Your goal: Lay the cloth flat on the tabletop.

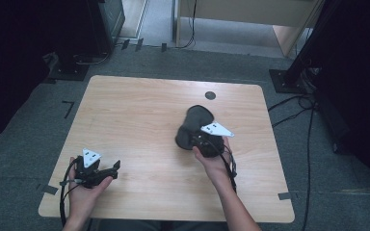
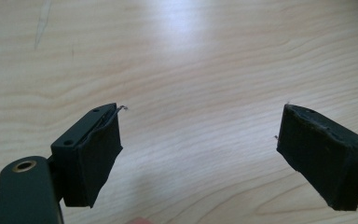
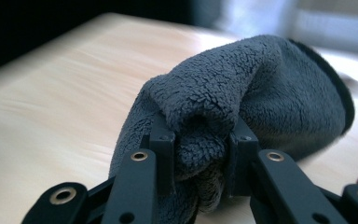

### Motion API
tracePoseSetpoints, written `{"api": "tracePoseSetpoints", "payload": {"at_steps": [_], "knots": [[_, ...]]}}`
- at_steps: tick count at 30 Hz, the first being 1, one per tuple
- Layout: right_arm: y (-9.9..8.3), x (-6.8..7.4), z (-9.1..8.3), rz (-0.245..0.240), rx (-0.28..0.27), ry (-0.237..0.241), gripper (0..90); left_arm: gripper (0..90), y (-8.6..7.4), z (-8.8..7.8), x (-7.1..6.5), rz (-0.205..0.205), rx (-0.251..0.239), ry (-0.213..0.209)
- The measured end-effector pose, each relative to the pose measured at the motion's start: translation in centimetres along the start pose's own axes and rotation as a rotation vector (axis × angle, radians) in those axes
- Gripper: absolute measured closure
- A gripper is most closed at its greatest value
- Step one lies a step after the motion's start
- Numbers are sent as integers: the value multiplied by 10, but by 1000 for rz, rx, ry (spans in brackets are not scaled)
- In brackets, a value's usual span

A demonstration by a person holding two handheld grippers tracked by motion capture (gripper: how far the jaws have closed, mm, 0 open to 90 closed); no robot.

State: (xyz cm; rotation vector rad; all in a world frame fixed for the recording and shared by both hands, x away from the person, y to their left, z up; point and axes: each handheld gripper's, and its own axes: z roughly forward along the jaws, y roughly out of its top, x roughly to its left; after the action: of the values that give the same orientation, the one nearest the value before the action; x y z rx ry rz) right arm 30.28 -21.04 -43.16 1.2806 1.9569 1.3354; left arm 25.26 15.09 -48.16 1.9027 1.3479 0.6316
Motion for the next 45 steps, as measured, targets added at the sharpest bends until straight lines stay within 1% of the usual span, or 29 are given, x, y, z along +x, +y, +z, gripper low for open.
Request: {"api": "tracePoseSetpoints", "payload": {"at_steps": [1,2,3,4,5,7,8,9,11,14,15,17,18,21,24,26,28,29,30,31,32,34,36,38,40,41,42,43,45], "knots": [[6,10,-8,1,-30,86,691,137,2,-2,-2,4,-9,-9],[13,25,-27,38,-90,240,676,137,4,-5,-4,13,-21,-17],[13,25,-31,65,-98,266,659,136,4,-6,-5,14,-25,-21],[11,24,-35,98,-96,262,628,137,4,-7,-6,16,-24,-20],[8,19,-36,109,-81,191,607,137,4,-7,-5,18,-21,-19],[-4,4,-30,74,4,-73,554,137,3,-7,-5,12,-21,-21],[-12,-6,-26,75,51,-178,523,137,4,-7,-4,11,-19,-23],[-19,-15,-24,69,76,-259,490,137,4,-7,-5,11,-21,-27],[-30,-26,-27,62,78,-315,449,137,5,-6,-7,19,-23,-33],[-32,-29,-30,53,59,-325,413,139,7,1,-12,32,-12,-46],[-31,-27,-30,33,48,-298,425,139,8,3,-14,39,-9,-49],[-29,-18,-25,-9,56,-203,430,139,10,8,-19,44,-5,-60],[-29,-11,-20,-41,76,-150,425,141,11,10,-23,45,-4,-68],[-35,9,4,-134,166,-58,387,141,14,15,-33,66,4,-84],[-47,15,34,-145,241,-79,372,144,17,21,-42,72,4,-103],[-56,11,52,-163,287,-155,405,145,19,23,-47,72,3,-118],[-58,10,55,-174,291,-173,458,149,20,24,-49,75,3,-126],[-58,9,57,-207,282,-222,667,149,22,26,-52,76,-2,-139],[-58,9,57,-207,282,-222,667,152,22,26,-52,76,-2,-139],[-57,6,54,-191,283,-203,866,156,23,28,-55,79,-2,-153],[-56,4,52,-172,279,-173,897,156,24,29,-56,82,1,-158],[-55,-2,47,-118,262,-116,900,156,25,33,-59,86,5,-168],[-55,-3,42,-121,232,-86,900,156,26,36,-62,83,10,-181],[-55,1,39,-151,214,-102,888,156,27,39,-65,79,14,-189],[-54,7,41,-162,211,-107,646,156,27,41,-68,80,16,-196],[-55,9,45,-162,229,-97,570,156,27,42,-69,81,17,-197],[-55,11,47,-159,247,-96,537,156,27,42,-71,83,18,-200],[-57,14,51,-185,261,-145,521,156,27,42,-73,88,19,-200],[-61,15,58,-206,291,-188,562,156,27,41,-73,93,16,-198]]}}
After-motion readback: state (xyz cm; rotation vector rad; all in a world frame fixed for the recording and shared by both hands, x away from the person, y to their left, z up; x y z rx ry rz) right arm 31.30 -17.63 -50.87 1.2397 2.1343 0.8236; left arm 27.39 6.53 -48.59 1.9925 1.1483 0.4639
